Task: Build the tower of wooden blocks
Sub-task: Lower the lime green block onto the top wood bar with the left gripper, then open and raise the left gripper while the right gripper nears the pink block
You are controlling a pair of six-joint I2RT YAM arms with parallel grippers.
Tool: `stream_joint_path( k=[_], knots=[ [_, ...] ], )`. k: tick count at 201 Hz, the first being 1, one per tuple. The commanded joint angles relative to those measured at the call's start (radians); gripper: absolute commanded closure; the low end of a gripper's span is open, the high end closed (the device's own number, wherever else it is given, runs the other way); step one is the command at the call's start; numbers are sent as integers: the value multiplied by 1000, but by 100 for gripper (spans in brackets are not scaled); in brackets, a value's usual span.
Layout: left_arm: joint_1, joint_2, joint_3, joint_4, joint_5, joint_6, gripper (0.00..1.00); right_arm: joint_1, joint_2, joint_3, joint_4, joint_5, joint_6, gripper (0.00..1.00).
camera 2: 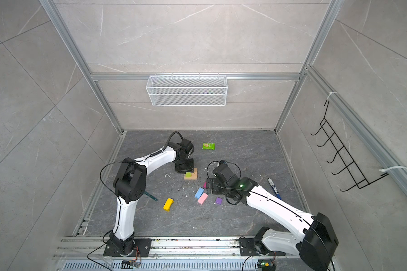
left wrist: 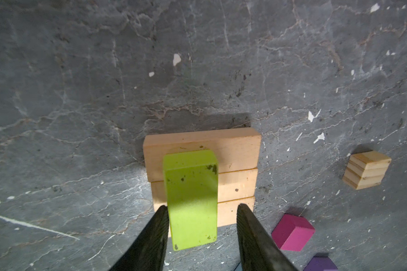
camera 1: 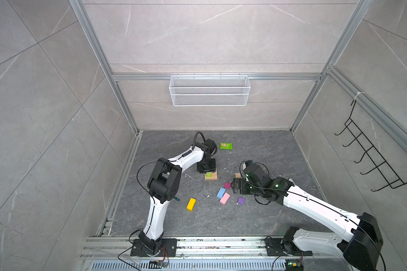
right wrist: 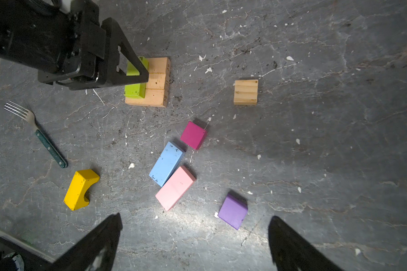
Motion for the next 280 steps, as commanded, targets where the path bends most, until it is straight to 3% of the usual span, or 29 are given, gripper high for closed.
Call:
stream_joint_path(
  k=[1, 67, 101, 135, 222, 280],
  knots=[
    [-6, -41, 0, -26, 20, -15, 50, 3, -10, -17, 2, -4, 18, 1],
    [-6, -49, 7, -49, -21, -7, 49, 8, 1, -22, 10, -26, 44, 1],
    [-3, -78, 20, -68, -58, 0, 39, 34, 35, -33, 47, -51, 96, 6],
    [-1, -127, 17, -92, -74, 12, 35, 78, 105, -21, 62, -57, 157, 11],
    [3, -382, -240, 35, -115, 32, 33, 134, 312, 16, 110, -24, 337, 40],
    [3, -514, -396, 110, -103, -7, 33, 134, 411, 38, 156, -4, 406, 52]
  ],
)
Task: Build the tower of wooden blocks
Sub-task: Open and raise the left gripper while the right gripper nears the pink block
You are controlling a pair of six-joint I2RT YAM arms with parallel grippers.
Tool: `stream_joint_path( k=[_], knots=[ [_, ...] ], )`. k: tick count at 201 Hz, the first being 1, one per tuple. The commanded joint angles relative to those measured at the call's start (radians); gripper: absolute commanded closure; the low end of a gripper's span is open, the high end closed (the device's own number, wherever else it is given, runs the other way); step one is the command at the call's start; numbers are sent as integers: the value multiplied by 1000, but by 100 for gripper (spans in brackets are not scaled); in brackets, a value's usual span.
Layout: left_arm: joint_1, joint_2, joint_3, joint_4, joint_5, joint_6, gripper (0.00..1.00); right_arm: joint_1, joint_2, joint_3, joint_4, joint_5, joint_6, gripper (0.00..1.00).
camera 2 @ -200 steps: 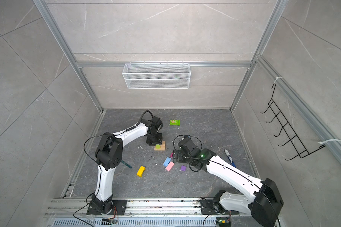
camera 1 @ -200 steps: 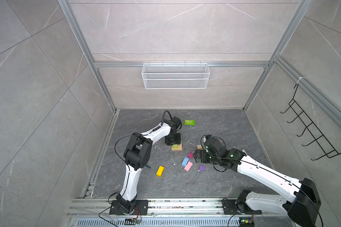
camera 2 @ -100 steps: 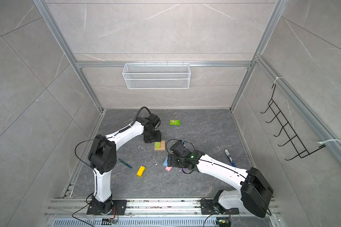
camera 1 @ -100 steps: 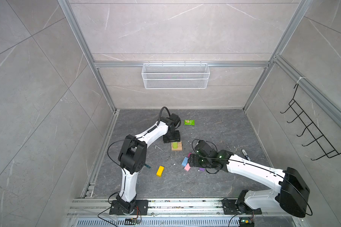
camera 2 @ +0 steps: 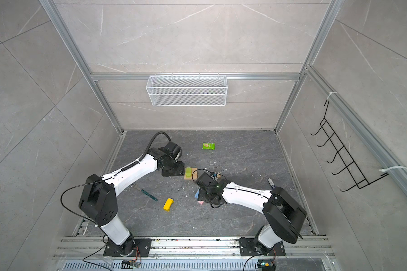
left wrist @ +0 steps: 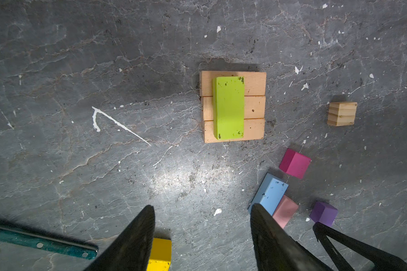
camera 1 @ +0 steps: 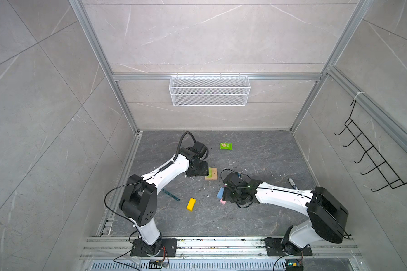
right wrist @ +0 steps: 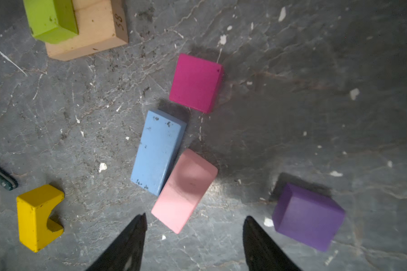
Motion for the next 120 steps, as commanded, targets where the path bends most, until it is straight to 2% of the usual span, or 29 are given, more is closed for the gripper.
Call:
stream_joint_path(
  k=[1, 40, 94, 120],
  knots=[
    [7, -78, -46, 62, 5, -20, 33, 6, 45, 31, 25, 28, 51, 52],
    [10, -126, -101, 79, 1, -24, 32, 5, 108, 42, 35, 19, 71, 56],
    [9, -136, -129, 87, 3, -30, 33, 5, 122, 24, 34, 31, 93, 65],
    [8, -131, -126, 86, 7, -30, 33, 6, 143, 25, 40, 30, 94, 65]
  ],
)
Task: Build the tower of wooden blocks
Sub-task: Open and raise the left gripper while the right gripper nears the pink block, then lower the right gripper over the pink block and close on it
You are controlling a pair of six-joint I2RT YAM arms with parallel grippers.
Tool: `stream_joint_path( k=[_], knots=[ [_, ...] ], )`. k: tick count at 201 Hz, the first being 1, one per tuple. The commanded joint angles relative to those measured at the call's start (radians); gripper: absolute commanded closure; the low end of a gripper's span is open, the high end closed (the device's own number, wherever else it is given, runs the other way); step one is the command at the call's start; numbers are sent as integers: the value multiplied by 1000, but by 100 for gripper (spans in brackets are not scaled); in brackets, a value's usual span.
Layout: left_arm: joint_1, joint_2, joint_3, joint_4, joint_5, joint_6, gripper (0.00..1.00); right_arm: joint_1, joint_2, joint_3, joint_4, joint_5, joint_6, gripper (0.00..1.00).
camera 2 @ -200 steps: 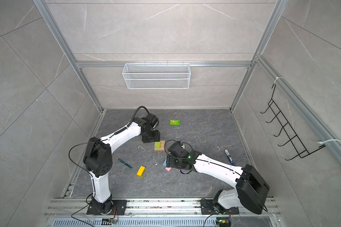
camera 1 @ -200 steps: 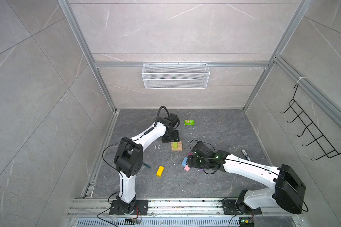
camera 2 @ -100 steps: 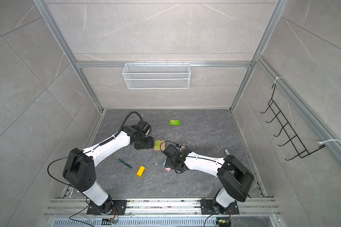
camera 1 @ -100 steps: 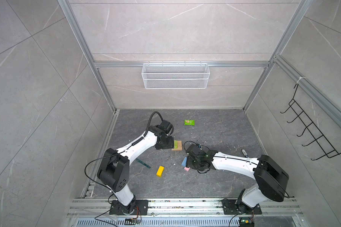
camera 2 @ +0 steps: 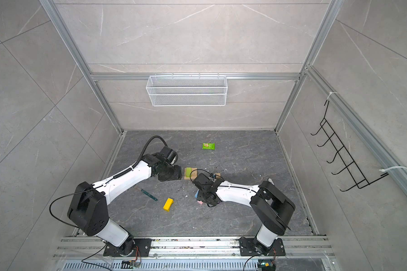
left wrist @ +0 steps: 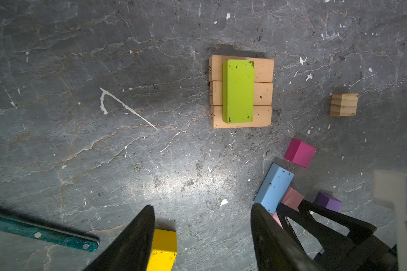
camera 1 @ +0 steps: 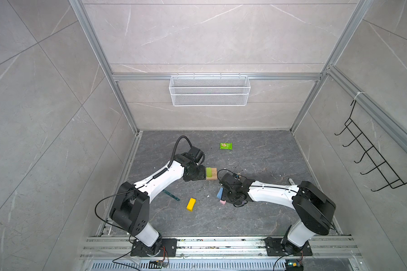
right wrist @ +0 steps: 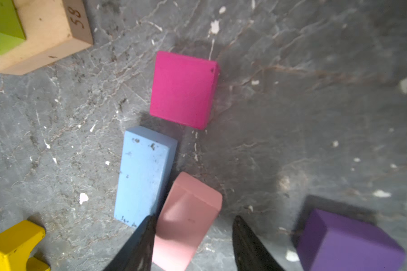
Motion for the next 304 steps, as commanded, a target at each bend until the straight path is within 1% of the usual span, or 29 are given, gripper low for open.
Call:
stream_joint_path(
  k=[1, 52, 83, 114, 168, 233, 236, 239, 273, 304],
  knots=[
    [4, -30, 3, 16, 6, -11, 33, 6, 36, 4, -1, 25, 22, 65],
    [5, -29, 3, 16, 4, -11, 33, 6, 48, 9, -1, 34, 20, 64],
    [4, -22, 2, 19, 6, -11, 33, 6, 60, 22, -44, 41, -3, 66],
    [4, -13, 2, 27, 7, -11, 33, 5, 18, -8, -62, 65, -7, 69],
    [4, 11, 13, 35, 25, -13, 33, 6, -39, -36, -59, 77, -33, 69],
    [4, 14, 17, 35, 34, -13, 34, 6, -54, -26, -100, 93, -66, 68],
    [4, 14, 16, 36, 32, -14, 34, 6, -54, -26, -101, 94, -66, 68],
    [3, 13, 15, 36, 32, -14, 34, 6, -54, -27, -101, 91, -94, 68],
    [4, 14, 3, 54, 37, -22, 33, 6, -28, -7, -104, 81, -140, 68],
    [3, 25, 23, 45, 49, -18, 33, 6, -2, 19, -122, 92, -154, 68]
  ],
)
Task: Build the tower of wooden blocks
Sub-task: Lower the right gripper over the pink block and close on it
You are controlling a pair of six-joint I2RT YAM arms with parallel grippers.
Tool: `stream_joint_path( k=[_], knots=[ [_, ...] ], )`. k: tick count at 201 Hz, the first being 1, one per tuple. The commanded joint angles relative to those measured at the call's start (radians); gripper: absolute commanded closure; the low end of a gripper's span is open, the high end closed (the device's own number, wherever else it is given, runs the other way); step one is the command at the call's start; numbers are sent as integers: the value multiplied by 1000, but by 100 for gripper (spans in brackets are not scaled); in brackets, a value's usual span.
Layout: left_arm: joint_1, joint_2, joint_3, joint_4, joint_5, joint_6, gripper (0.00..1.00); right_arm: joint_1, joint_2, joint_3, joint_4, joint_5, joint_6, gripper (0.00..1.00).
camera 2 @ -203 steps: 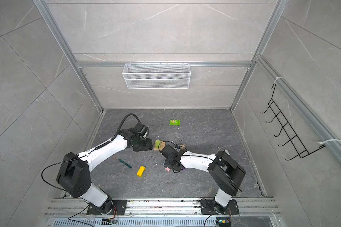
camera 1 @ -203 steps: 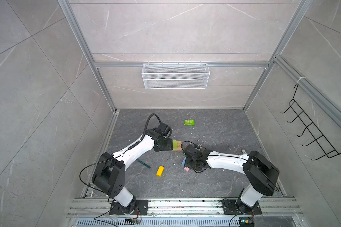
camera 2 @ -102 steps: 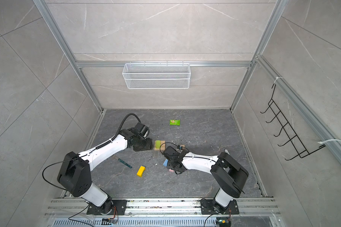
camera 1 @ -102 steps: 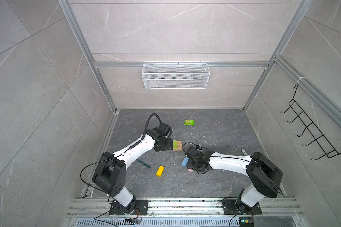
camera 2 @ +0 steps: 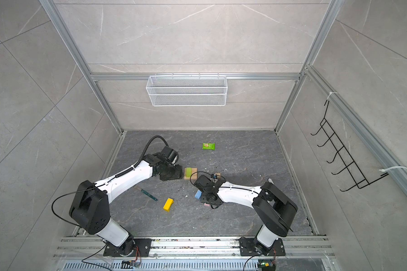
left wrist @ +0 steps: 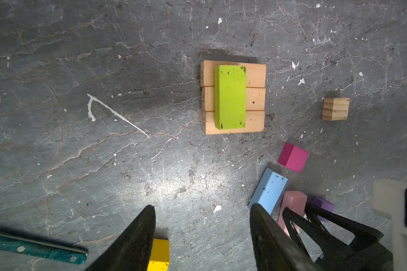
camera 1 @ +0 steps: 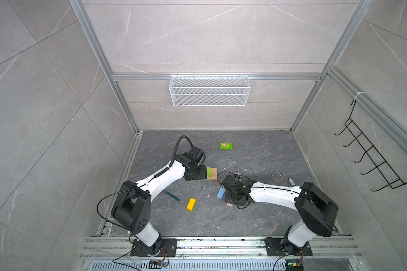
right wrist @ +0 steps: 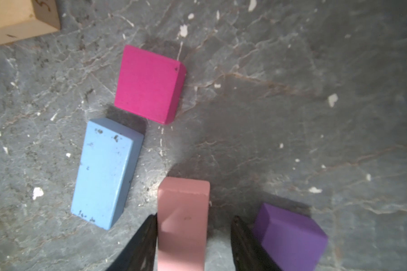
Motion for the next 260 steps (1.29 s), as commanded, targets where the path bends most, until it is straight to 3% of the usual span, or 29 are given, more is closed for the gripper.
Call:
stream_joint_path(
  k=[1, 38, 70, 106, 218, 260],
  knots=[
    [4, 6, 24, 8, 20, -12, 33, 3, 21, 32, -43, 27, -37, 68],
    [3, 9, 30, 6, 16, -10, 33, 4, 43, 46, -44, 27, -31, 76],
    [3, 20, 41, -1, 19, -6, 33, 3, 65, 57, -49, 17, -27, 78],
    [4, 24, 47, -3, 13, -4, 33, 4, 73, 63, -78, 36, -23, 94],
    [15, 45, 21, 50, 62, -27, 33, 0, -49, 108, -103, 107, -162, 100],
    [25, 32, -2, 63, 70, -35, 33, -29, -48, 178, -80, 77, -243, 100]
  ],
)
